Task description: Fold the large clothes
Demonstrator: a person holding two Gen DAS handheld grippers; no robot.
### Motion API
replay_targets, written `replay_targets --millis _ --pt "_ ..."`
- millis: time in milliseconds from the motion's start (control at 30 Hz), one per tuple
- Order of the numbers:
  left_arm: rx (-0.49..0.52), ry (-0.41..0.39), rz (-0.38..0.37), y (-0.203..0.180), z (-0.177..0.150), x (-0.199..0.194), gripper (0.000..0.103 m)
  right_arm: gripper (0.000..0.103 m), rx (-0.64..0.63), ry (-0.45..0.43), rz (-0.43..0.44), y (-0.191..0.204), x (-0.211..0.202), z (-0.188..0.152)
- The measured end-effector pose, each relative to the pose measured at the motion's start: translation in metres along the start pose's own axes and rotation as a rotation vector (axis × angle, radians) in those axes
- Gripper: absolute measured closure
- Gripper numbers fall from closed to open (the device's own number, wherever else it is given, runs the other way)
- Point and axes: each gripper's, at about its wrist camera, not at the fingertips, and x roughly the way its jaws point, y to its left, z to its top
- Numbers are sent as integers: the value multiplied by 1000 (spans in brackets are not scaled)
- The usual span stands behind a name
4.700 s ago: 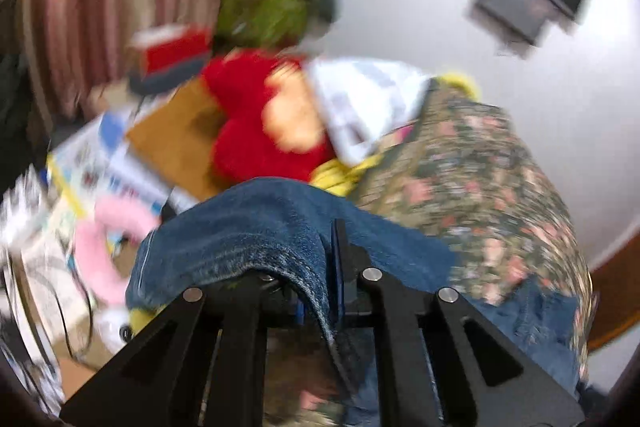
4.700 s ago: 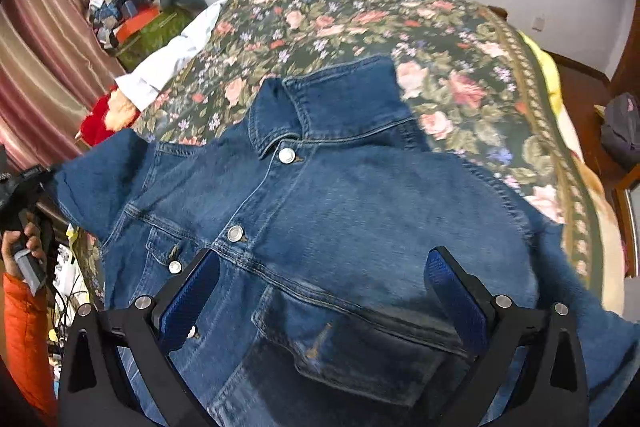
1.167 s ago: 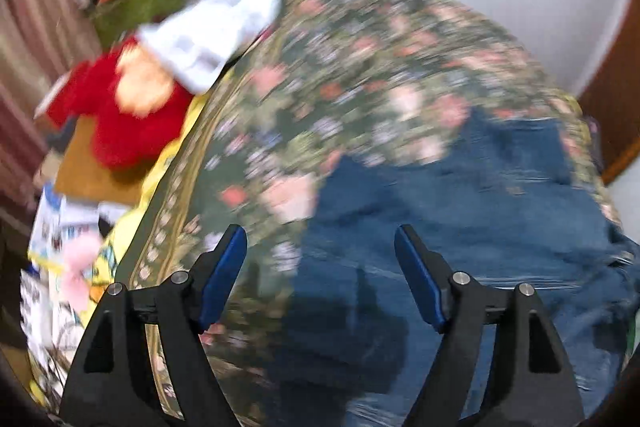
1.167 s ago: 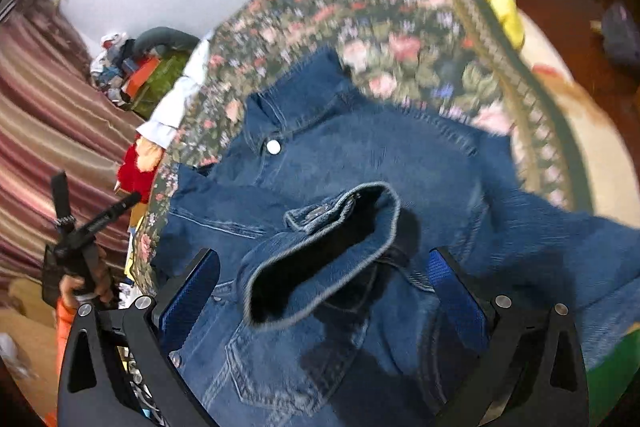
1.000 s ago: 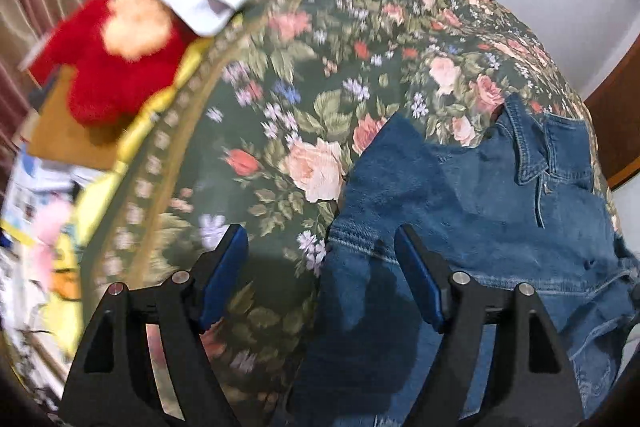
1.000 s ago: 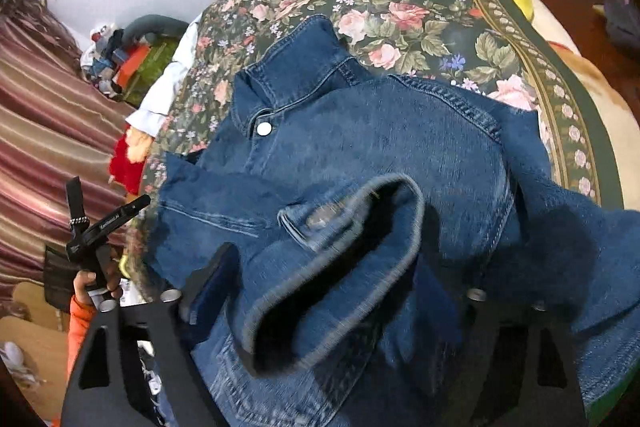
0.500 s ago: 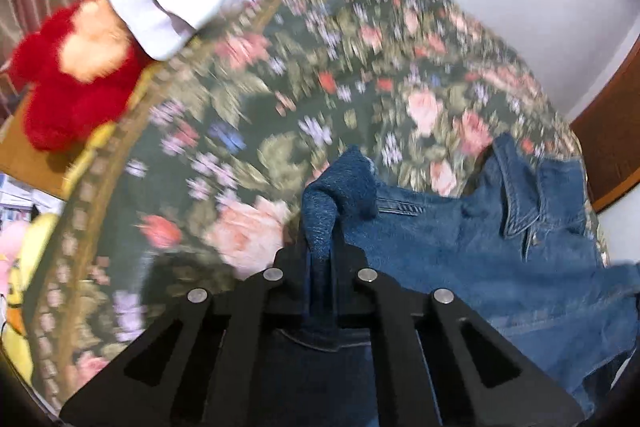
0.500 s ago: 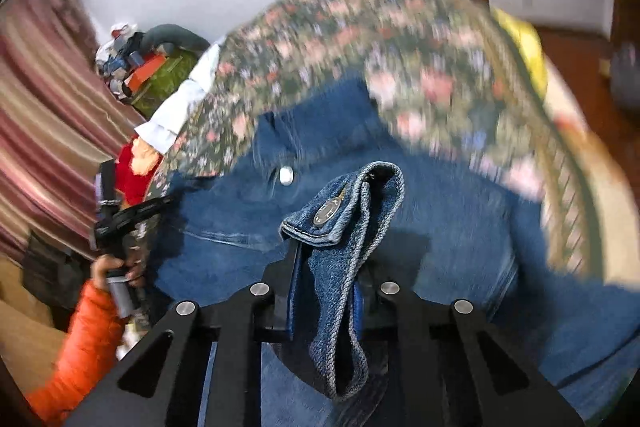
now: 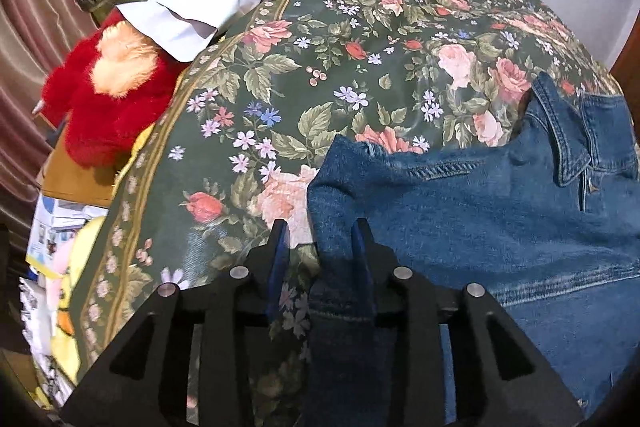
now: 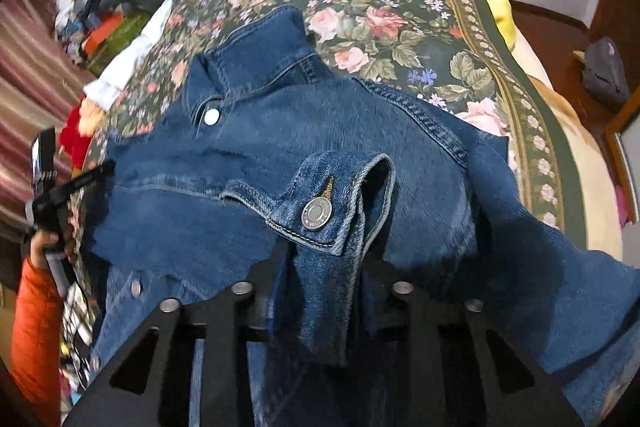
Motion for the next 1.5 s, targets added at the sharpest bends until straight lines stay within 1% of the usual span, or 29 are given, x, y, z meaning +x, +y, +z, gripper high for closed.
replay_targets --millis 33,67,100,167,233,300,333,367,400,433,467,500,533,600,667,767,833,933,1067,1133,1167,1233,1333,1433,1467,1500 --pt "8 0 6 -1 0 -4 70 57 -28 -10 -45 3 -7 -2" --pt "14 -2 14 -2 -1 -10 70 44 -51 -25 -95 4 -13 -6" --pt "20 -6 21 -3 -1 -16 70 34 -84 -50 -149 7 -22 -9" --pt "31 -21 18 -6 -2 -32 70 32 -131 -96 -188 10 -41 -15" --pt "47 -43 2 -11 -3 -50 69 32 -145 -128 -193 7 -59 -20" --pt "72 -72 -7 -21 -3 -69 65 32 -135 -178 -202 0 -83 -27" --pt "84 -88 -11 -26 -2 -78 61 31 -126 -198 -202 -4 -92 -29" --pt "102 -112 -20 -35 -1 -90 55 31 -109 -221 -202 -9 -104 -31" --pt "119 -135 -30 -43 -1 -101 52 30 -90 -240 -198 -16 -114 -33" --pt "132 -154 -40 -50 0 -110 44 30 -61 -263 -191 -27 -126 -35" --pt "147 -176 -56 -60 0 -120 38 27 -38 -279 -185 -34 -135 -37" --pt "165 -195 -73 -71 0 -130 35 22 -10 -295 -176 -43 -145 -39" --pt "185 -209 -91 -83 0 -137 32 20 19 -312 -165 -54 -155 -42" --pt "224 -220 -120 -106 0 -147 30 11 89 -351 -148 -80 -174 -50" --pt "259 -218 -155 -130 -2 -153 27 10 146 -367 -146 -104 -186 -57" --pt "311 -195 -207 -168 -8 -152 26 10 247 -354 -141 -145 -193 -68" --pt "344 -174 -228 -193 -14 -147 26 10 329 -323 -130 -178 -191 -74" --pt "384 -129 -236 -227 -25 -132 26 10 442 -262 -100 -216 -179 -82" --pt "404 -46 -261 -262 -39 -107 26 10 605 -166 -33 -267 -145 -94" --pt "422 -5 -259 -276 -47 -93 26 10 675 -118 -1 -284 -125 -100" --pt "434 10 -257 -281 -51 -89 26 10 722 -89 33 -294 -111 -104" --pt "463 20 -232 -292 -60 -80 26 10 787 -50 100 -305 -90 -108" --pt "473 -5 -216 -295 -65 -79 26 10 864 -9 154 -315 -61 -110" --pt "451 13 -243 -291 -63 -76 25 11 879 -2 180 -318 -43 -103" --pt "437 23 -256 -288 -62 -73 23 13 889 7 185 -319 -34 -100" --pt "420 31 -267 -285 -61 -71 22 17 897 17 168 -320 -25 -97"
